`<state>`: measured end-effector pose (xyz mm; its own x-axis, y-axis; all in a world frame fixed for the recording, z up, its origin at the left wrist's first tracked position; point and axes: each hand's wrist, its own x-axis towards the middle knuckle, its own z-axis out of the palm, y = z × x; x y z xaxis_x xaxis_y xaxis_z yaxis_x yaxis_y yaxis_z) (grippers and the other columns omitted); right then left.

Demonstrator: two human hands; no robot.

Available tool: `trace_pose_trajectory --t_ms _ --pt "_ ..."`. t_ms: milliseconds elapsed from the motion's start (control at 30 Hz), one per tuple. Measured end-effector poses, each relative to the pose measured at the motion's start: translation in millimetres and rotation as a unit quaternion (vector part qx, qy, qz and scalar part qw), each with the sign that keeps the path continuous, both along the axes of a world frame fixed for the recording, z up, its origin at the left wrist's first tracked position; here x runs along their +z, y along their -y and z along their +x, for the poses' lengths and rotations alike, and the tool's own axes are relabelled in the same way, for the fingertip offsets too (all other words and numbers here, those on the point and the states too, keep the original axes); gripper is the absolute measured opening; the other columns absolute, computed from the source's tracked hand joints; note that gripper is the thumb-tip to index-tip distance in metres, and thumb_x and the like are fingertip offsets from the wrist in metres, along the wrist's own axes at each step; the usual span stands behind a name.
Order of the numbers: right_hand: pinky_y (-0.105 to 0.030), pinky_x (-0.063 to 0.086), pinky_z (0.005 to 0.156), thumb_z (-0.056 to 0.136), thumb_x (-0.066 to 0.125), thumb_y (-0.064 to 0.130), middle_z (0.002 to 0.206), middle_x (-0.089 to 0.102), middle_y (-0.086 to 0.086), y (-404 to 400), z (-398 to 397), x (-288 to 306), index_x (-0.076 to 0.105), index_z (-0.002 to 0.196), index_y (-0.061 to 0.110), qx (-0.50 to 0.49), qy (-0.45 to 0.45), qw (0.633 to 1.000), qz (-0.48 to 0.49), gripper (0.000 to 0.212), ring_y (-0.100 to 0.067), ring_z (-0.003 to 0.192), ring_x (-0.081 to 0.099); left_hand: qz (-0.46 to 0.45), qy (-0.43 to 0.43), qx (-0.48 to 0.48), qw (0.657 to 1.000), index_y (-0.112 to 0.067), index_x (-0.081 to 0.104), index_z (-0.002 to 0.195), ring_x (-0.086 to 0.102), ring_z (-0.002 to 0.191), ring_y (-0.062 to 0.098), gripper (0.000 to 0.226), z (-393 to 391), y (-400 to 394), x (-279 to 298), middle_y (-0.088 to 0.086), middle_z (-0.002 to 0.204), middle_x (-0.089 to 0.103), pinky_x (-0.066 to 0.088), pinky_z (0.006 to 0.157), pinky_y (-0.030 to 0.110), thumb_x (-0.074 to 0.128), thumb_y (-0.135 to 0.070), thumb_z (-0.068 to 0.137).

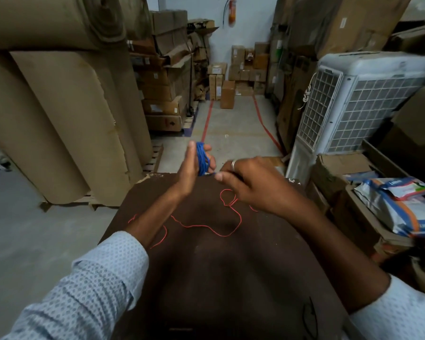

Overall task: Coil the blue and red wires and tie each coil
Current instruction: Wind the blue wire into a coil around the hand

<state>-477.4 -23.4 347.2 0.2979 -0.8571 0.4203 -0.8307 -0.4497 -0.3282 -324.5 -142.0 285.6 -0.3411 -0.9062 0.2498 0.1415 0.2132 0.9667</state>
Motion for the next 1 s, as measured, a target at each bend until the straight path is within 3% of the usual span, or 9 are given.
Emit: trace_pose_trajectory --t_ms 100,233,400,467,533,600,800,900,1000 --pt "-0.037 0.05 0.061 0.093 0.059 0.048 0.061 0.056 0.009 11 -12 26 0.074 0.085 0.021 -0.023 0.009 0.998 -0.055 0.032 -0.012 0.062 0.059 -0.034 0.074 -0.062 0.995 -0.016 0.061 0.102 0.055 0.064 0.02 0.071 -4 -14 -7 0.01 0.072 0.057 0.046 0.065 0.03 0.011 -0.066 0.094" --pt "-0.037 0.052 0.059 0.079 0.076 0.052 0.066 0.068 0.006 32 -29 42 0.077 0.083 0.023 -0.054 0.064 0.994 -0.074 0.029 -0.01 0.063 0.064 -0.043 0.094 -0.1 0.99 -0.01 0.066 0.092 0.044 0.05 0.021 0.083 -8 -29 -3 0.017 0.058 0.049 0.039 0.055 0.03 0.007 -0.068 0.094" --pt "-0.038 0.049 0.059 0.089 0.073 0.029 0.07 0.071 -0.013 65 -42 18 0.074 0.082 0.009 -0.043 0.203 0.978 -0.026 0.021 -0.027 0.062 0.064 -0.044 0.027 -0.044 0.998 0.001 0.064 0.072 0.033 0.034 0.018 0.073 -11 -35 12 0.007 0.039 0.04 0.033 0.043 0.026 0.016 -0.039 0.11" --pt "-0.04 0.048 0.06 0.093 0.069 0.024 0.072 0.069 -0.016 71 -43 -3 0.072 0.084 0.003 -0.037 0.261 0.965 -0.011 0.023 -0.026 0.062 0.062 -0.003 -0.023 -0.019 1.0 -0.001 0.061 0.067 0.027 0.03 0.015 0.066 -11 -34 15 0.003 0.035 0.035 0.027 0.039 0.022 0.022 -0.032 0.11" --pt "-0.028 0.042 0.053 0.095 0.067 0.017 0.067 0.065 -0.007 69 -40 -26 0.071 0.085 0.001 -0.035 0.332 0.943 0.013 0.019 -0.007 0.056 0.053 0.056 -0.081 -0.003 0.995 -0.005 0.059 0.065 0.023 0.028 0.013 0.06 -7 -32 16 0.0 0.034 0.031 0.021 0.038 0.021 0.027 -0.032 0.108" --pt "-0.017 0.037 0.05 0.095 0.066 0.013 0.065 0.061 0.001 63 -30 -46 0.07 0.085 0.006 -0.05 0.386 0.92 0.042 0.013 -0.001 0.052 0.047 0.107 -0.135 -0.024 0.985 -0.006 0.057 0.066 0.021 0.026 0.01 0.059 -4 -29 16 -0.003 0.033 0.028 0.021 0.036 0.02 0.027 -0.035 0.107" --pt "-0.031 0.048 0.056 0.094 0.065 0.021 0.065 0.063 0.002 62 -13 -72 0.069 0.084 0.013 -0.12 0.406 0.906 0.006 0.013 -0.011 0.054 0.055 0.195 -0.184 -0.112 0.957 -0.007 0.056 0.067 0.023 0.024 0.006 0.061 -1 -31 18 -0.007 0.031 0.027 0.019 0.036 0.022 0.03 -0.046 0.106" --pt "-0.034 0.048 0.061 0.093 0.064 0.031 0.062 0.061 0.007 59 -13 -64 0.069 0.086 0.022 -0.148 0.365 0.917 -0.062 0.013 -0.012 0.059 0.057 0.165 -0.099 -0.113 0.975 -0.01 0.057 0.07 0.026 0.028 0.008 0.057 2 -35 19 -0.005 0.035 0.028 0.024 0.041 0.025 0.042 -0.057 0.1" --pt "-0.027 0.045 0.066 0.096 0.064 0.027 0.072 0.064 0.009 58 -19 -45 0.07 0.089 0.016 -0.166 0.307 0.927 -0.138 0.014 -0.012 0.07 0.06 0.093 0.023 -0.103 0.99 -0.013 0.056 0.071 0.025 0.032 0.01 0.043 0 -45 16 -0.002 0.04 0.03 0.024 0.045 0.026 0.057 -0.048 0.096"
